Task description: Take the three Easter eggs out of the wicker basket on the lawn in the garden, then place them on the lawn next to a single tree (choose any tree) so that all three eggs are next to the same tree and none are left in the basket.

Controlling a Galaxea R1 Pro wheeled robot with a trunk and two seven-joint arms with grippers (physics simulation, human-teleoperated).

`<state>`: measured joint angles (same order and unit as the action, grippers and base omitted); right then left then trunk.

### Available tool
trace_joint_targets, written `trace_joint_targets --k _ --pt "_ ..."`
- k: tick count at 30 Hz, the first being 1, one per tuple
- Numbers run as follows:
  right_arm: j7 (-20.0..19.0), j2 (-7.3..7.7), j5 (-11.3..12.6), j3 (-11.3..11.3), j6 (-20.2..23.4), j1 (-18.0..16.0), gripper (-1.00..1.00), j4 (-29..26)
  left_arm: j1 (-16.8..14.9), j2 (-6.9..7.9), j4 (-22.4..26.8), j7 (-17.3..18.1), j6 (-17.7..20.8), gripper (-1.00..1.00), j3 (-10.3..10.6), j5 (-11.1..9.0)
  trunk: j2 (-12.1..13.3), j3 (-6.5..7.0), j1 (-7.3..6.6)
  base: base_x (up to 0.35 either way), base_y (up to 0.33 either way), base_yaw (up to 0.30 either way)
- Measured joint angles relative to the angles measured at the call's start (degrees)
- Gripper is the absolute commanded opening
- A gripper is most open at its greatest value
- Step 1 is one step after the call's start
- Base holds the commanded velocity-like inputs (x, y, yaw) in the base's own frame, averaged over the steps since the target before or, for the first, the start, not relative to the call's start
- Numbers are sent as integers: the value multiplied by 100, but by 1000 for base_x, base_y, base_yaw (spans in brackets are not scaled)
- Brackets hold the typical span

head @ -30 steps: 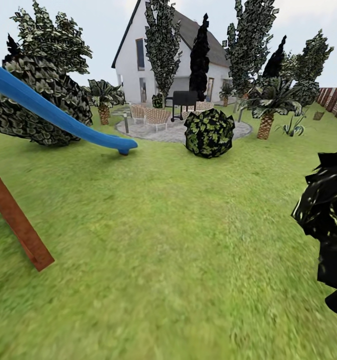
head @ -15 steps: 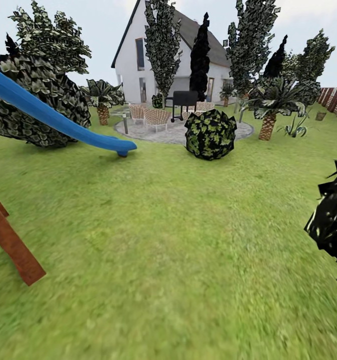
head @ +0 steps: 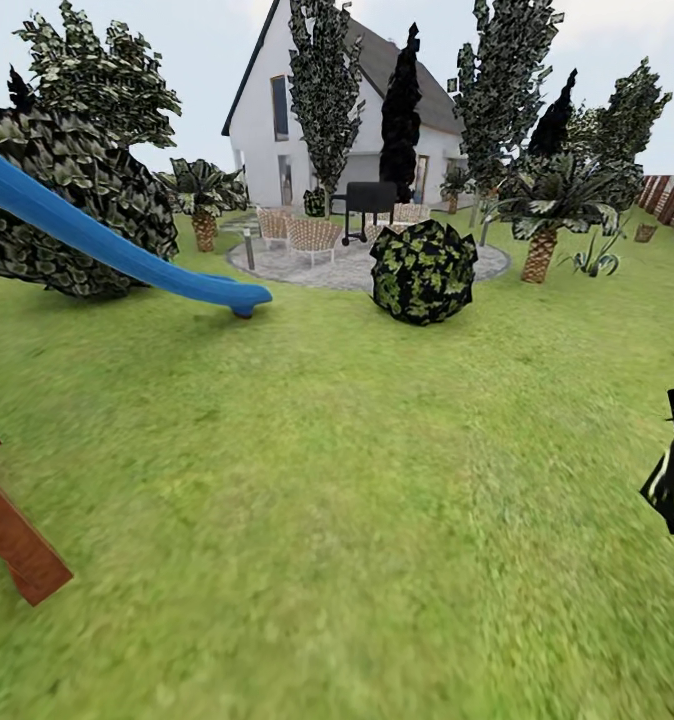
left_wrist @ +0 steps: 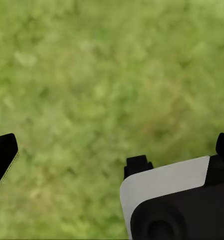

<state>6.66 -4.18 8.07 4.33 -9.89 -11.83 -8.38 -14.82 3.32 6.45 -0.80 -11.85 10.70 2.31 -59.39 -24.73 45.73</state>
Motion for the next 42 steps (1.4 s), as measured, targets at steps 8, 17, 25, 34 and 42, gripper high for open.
trace_joint_targets --k 8,17,25,34,42 --pt "0 0 0 0 5 0 100 0 0 0 0 0 0 100 0 0 0 0 0 330 0 0" --pt "0 0 0 0 8 0 100 0 0 0 0 1 0 100 0 0 0 0 0 329 0 0" --pt "0 0 4 0 13 0 100 0 0 0 0 1 0 100 0 0 0 0 0 330 0 0" --pt "0 0 8 0 13 0 100 0 0 0 0 1 0 100 0 0 0 0 0 330 0 0" --pt "0 0 22 0 11 1 100 -2 -1 -1 -2 0 0 100 1 0 0 0 0 330 0 -113"
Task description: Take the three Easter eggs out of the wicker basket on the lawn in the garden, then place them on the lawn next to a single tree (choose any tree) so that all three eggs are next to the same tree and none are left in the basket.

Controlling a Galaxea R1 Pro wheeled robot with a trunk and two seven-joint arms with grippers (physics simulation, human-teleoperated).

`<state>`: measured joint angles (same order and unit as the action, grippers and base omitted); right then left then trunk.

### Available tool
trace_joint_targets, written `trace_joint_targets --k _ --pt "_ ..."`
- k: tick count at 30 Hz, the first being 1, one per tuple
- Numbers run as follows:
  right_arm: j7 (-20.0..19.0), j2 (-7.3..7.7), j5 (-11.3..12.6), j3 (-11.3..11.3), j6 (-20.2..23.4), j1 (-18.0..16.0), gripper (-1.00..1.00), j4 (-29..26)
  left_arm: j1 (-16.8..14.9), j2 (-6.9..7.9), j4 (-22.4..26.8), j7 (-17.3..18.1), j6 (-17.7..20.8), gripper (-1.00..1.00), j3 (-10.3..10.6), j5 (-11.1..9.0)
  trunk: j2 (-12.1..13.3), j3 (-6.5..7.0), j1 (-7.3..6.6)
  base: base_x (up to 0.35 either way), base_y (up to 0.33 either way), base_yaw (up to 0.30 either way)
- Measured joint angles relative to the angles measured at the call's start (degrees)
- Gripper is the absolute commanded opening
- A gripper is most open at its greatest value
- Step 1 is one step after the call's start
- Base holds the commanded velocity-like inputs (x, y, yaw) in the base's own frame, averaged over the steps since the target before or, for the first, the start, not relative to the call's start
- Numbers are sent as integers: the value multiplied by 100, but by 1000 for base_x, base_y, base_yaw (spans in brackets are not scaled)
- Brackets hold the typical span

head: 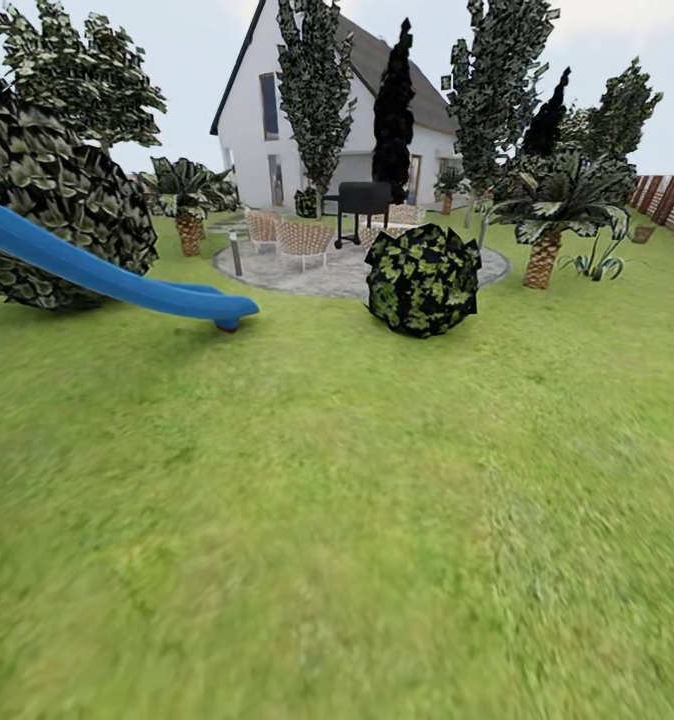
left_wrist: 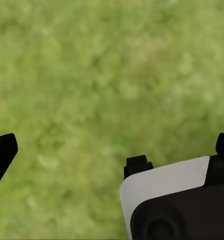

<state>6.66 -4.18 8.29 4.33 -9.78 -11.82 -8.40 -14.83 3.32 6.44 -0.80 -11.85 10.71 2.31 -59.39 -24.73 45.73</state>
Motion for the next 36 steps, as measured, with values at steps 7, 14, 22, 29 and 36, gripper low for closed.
trace_joint_targets --k 7,14,22,29,36 --pt "0 0 -11 0 3 -1 100 1 1 0 2 0 0 100 -1 0 0 0 0 329 0 -55" --pt "0 0 -13 0 1 -1 100 2 1 1 2 -2 0 100 -1 0 0 0 0 330 0 -3" --pt "0 0 5 0 3 0 100 0 0 0 0 -1 0 100 0 0 0 0 0 330 0 -93" --pt "0 0 2 0 3 -1 100 1 1 0 1 0 0 100 0 0 0 0 0 330 0 -75" --pt "0 0 -4 0 3 -1 100 2 1 1 2 0 0 100 -1 0 0 0 0 330 0 -5"
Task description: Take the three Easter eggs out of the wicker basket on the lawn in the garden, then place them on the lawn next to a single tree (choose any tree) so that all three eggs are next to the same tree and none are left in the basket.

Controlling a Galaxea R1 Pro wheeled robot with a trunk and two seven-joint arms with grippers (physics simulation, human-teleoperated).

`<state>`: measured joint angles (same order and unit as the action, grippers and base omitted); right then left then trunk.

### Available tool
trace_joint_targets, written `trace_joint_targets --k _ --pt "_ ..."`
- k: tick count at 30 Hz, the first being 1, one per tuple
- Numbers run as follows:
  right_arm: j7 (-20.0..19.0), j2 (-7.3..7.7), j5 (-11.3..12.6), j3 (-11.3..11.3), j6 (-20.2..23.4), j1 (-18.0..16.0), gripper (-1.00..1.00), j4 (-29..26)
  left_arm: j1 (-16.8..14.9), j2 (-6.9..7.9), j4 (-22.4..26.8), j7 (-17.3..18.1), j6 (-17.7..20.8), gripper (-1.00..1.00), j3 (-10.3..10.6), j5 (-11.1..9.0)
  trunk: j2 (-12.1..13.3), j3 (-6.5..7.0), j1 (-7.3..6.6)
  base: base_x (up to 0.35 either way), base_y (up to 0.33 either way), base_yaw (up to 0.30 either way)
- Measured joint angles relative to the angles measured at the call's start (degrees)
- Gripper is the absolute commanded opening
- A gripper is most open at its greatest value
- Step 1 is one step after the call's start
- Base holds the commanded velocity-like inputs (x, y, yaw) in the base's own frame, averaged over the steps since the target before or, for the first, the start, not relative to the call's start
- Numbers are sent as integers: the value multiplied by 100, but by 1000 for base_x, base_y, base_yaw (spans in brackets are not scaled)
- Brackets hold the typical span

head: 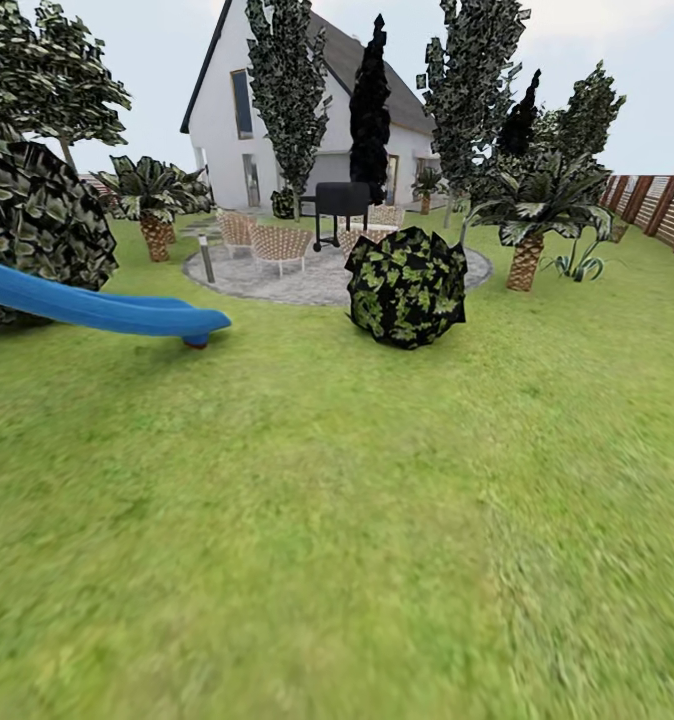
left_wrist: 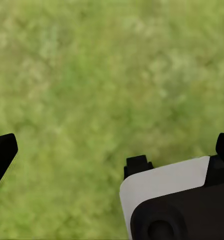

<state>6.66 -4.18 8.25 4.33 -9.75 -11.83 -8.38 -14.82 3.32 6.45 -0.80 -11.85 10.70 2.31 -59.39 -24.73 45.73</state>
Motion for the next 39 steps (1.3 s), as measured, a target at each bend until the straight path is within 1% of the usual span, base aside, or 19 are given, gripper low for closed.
trace_joint_targets --k 5,14,24,36,39 --pt "0 0 7 0 0 0 100 -1 0 0 -1 0 0 100 0 0 0 0 0 330 0 -51" --pt "0 0 16 0 0 1 100 -1 -1 0 -1 0 0 100 0 0 0 0 0 330 0 -216" --pt "0 0 7 0 0 0 100 -1 -1 0 -1 -1 0 100 0 0 0 0 0 330 0 -52" --pt "-8 0 18 0 1 1 100 -2 -2 -1 -2 -1 -1 100 1 0 0 0 0 330 0 -249" --pt "-5 0 16 0 0 0 100 -1 0 0 -1 0 0 100 0 0 0 0 0 330 0 -101"
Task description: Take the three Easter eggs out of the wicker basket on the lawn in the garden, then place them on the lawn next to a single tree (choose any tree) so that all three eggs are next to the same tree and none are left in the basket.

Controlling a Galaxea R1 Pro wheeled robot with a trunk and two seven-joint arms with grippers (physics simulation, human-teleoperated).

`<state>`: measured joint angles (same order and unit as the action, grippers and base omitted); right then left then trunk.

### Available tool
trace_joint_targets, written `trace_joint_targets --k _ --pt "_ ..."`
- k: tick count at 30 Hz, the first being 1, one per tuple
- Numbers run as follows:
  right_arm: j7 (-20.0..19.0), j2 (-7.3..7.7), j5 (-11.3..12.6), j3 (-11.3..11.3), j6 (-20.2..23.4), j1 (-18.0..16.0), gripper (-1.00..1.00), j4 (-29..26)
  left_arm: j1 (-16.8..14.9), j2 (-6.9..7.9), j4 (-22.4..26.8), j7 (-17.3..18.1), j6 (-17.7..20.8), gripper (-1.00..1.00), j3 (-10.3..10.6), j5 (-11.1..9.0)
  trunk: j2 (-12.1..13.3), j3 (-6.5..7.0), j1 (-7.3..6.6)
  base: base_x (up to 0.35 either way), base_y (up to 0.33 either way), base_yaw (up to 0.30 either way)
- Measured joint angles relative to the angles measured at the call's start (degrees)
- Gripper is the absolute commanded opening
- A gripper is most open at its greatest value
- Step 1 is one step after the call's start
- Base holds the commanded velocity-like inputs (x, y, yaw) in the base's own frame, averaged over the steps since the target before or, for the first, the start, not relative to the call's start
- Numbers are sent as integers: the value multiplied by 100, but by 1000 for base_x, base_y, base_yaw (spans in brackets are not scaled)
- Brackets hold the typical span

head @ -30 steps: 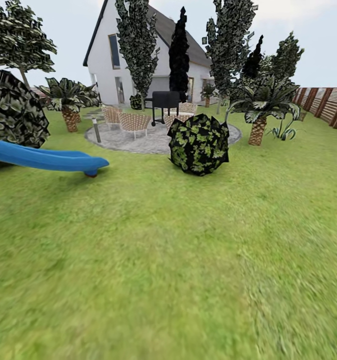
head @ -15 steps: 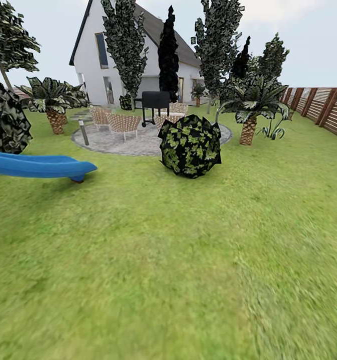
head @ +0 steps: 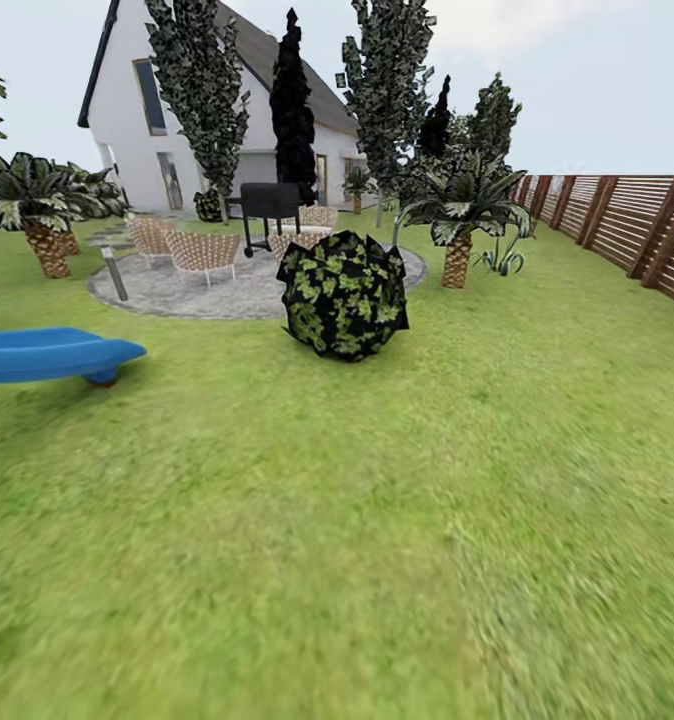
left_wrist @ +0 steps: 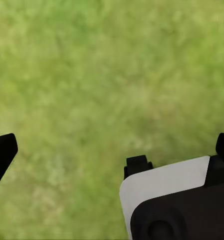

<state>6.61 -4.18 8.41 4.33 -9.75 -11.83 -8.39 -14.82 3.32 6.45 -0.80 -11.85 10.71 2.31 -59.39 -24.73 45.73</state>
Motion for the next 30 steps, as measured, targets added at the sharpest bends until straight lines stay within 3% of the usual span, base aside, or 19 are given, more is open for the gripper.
trace_joint_targets --k 13,25,27,30 --pt "5 0 -16 0 0 0 100 0 0 0 0 0 0 100 0 0 0 0 0 330 0 -25" --pt "-33 69 41 61 20 -1 100 -7 -1 0 -2 -1 0 100 0 0 0 0 0 330 0 -257" --pt "-37 77 43 69 105 -23 100 -32 -1 0 -2 0 0 100 1 0 0 0 0 330 0 -278" --pt "-44 83 20 118 615 -141 100 -178 -1 -1 -2 0 4 100 -22 -1 0 0 0 330 0 -278"
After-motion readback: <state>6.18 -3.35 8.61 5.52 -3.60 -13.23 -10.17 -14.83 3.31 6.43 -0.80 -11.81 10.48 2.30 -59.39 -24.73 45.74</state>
